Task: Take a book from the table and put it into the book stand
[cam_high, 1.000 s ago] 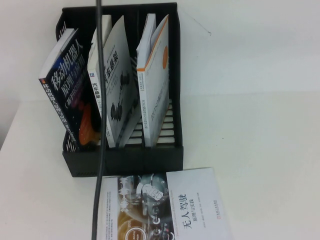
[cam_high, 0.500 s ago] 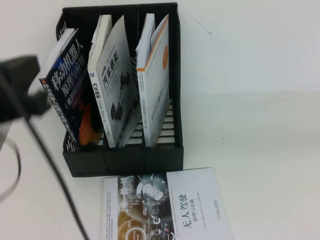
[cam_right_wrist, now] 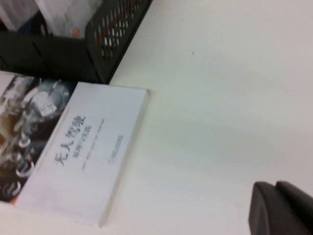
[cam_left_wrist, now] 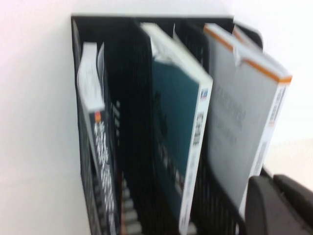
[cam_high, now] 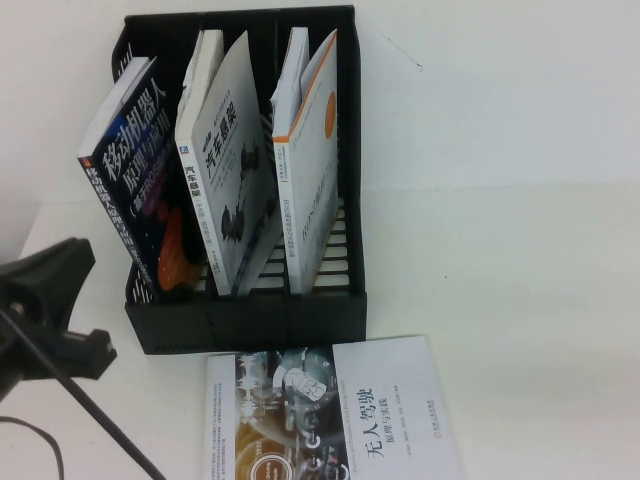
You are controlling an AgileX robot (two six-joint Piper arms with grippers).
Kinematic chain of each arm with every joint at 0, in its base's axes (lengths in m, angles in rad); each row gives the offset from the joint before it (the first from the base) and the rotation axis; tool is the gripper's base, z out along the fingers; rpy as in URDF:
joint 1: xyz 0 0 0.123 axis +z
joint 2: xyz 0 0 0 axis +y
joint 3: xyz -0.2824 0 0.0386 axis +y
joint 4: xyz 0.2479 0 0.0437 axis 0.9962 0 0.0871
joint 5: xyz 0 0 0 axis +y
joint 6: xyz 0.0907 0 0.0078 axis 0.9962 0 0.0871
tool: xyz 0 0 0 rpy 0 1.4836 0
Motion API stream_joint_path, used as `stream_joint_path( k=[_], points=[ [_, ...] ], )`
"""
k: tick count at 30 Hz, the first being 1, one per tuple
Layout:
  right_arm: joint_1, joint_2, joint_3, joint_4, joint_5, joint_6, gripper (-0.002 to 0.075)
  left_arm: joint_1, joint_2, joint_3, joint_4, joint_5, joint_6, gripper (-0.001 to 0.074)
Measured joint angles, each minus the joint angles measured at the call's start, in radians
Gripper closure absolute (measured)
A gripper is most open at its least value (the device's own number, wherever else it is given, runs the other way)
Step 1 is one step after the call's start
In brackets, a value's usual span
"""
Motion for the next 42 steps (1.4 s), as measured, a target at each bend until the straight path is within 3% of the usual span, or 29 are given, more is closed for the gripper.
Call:
stream_joint_path(
  k=[8,27,33,42],
  points=[
    [0.0,-0.009,0.033,0.0,0.117,-0.009,0.0728,0.0,0.0,0.0,0.004,-0.146,0.0,0.0735],
    [0.0,-0.009,0.034,0.0,0.219,-0.011,0.0728,0.003,-0.034,0.0,0.004,-0.118,0.0,0.0736],
    [0.0,-0.009,0.034,0.002,0.223,-0.011,0.0728,0.137,-0.221,0.061,0.038,-0.032,0.024,0.0736],
    [0.0,-0.009,0.034,0.006,0.224,-0.011,0.0728,0.332,-0.547,0.343,0.088,0.007,0.051,0.0736]
  ],
)
